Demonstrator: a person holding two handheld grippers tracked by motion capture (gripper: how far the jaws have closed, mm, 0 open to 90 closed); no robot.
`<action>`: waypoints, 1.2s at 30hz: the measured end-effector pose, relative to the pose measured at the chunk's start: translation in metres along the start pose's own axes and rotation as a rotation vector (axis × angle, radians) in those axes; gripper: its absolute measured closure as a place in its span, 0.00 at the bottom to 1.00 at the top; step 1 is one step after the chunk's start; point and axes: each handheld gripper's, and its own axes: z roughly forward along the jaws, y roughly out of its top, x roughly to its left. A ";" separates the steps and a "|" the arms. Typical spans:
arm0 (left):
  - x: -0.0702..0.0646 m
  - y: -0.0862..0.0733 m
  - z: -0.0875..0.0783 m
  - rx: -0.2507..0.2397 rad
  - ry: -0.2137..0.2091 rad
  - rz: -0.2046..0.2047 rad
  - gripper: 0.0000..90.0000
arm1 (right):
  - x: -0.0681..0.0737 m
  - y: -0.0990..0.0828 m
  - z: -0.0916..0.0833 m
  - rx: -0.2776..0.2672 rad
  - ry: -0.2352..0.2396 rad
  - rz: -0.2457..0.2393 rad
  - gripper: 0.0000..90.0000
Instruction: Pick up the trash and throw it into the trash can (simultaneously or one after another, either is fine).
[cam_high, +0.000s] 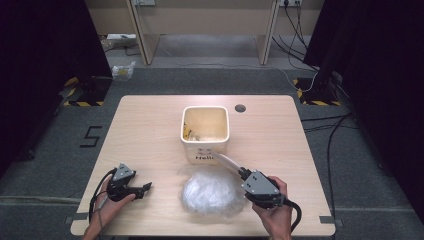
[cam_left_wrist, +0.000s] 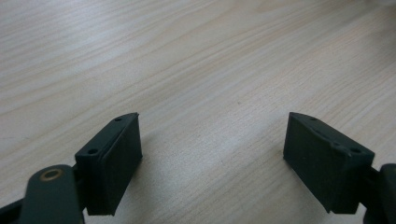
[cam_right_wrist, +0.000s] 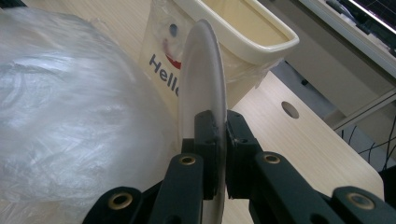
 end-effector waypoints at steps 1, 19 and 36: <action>0.000 0.000 0.000 0.001 0.001 0.000 0.20 | 0.000 0.000 -0.001 -0.004 0.007 0.012 0.95; 0.000 0.000 0.000 0.001 0.000 0.000 0.20 | -0.014 0.017 -0.036 -0.102 -0.032 -0.006 0.95; 0.000 0.000 0.000 0.000 0.000 0.000 0.20 | -0.027 0.058 -0.066 -0.243 -0.024 -0.044 0.95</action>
